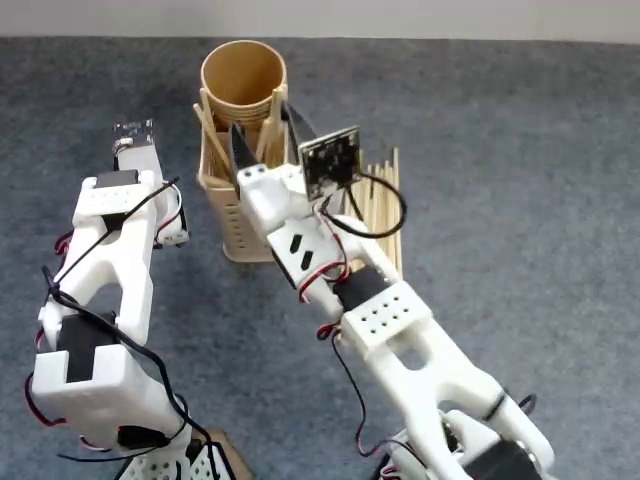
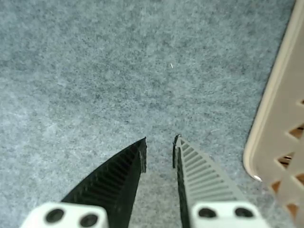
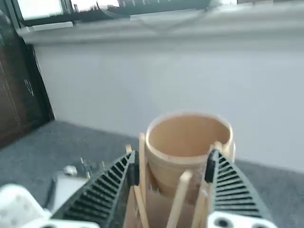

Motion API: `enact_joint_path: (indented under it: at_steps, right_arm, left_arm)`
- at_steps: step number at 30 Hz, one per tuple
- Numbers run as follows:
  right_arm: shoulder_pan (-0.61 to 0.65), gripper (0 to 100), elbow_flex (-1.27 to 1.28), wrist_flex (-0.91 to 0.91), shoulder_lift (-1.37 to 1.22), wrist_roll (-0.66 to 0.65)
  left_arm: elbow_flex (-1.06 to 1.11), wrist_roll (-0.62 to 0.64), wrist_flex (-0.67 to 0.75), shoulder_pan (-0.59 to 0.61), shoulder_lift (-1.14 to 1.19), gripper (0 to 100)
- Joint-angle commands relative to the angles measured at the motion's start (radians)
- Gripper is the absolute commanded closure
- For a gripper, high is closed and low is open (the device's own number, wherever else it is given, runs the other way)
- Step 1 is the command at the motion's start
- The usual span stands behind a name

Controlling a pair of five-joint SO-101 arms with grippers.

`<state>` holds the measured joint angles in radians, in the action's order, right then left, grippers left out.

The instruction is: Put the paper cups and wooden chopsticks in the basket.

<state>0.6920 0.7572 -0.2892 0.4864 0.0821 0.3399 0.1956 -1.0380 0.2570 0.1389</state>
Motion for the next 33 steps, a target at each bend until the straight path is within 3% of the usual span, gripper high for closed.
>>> enact_joint_path:
  at_steps: [1,4,6,9,13,16,20,24,30,33]
  right_arm:
    - [0.001,87.9,-0.176,0.277,0.163,-0.012]
    - [-0.012,98.9,-0.32,0.725,0.266,-0.012]
    - [-0.061,98.6,-0.406,1.006,0.295,-0.012]
    - [-0.131,98.4,-0.489,1.234,0.297,-0.012]
    - [-0.294,98.4,-0.407,1.432,0.28,-0.014]
    - [-0.38,97.8,-0.268,1.391,0.254,-0.015]
    - [-0.475,96.4,-0.074,1.23,0.166,-0.143]
    - [-0.576,96.3,0.027,1.061,0.016,-0.114]
    - [-0.547,95.4,-0.008,0.969,-0.176,-0.176]
    - [-0.513,88.5,-0.031,0.954,-0.251,-0.183]
  left_arm:
    - [-0.008,0.008,0.012,-0.015,-0.024,87]
    - [-0.007,0.008,0.012,-0.015,-0.024,87]
    - [-0.007,0.008,0.012,-0.016,-0.024,87]
    - [-0.007,0.008,0.012,-0.019,-0.024,87]
    - [-0.005,0.008,0.012,-0.019,-0.024,87]
    - [-0.005,0.008,0.012,-0.019,-0.024,87]
    - [-0.005,0.008,0.012,-0.016,-0.024,87]
    - [-0.005,0.008,0.012,-0.016,-0.024,87]
    - [-0.004,0.008,0.012,-0.016,-0.024,87]
    - [-0.004,0.008,0.012,-0.016,-0.024,87]
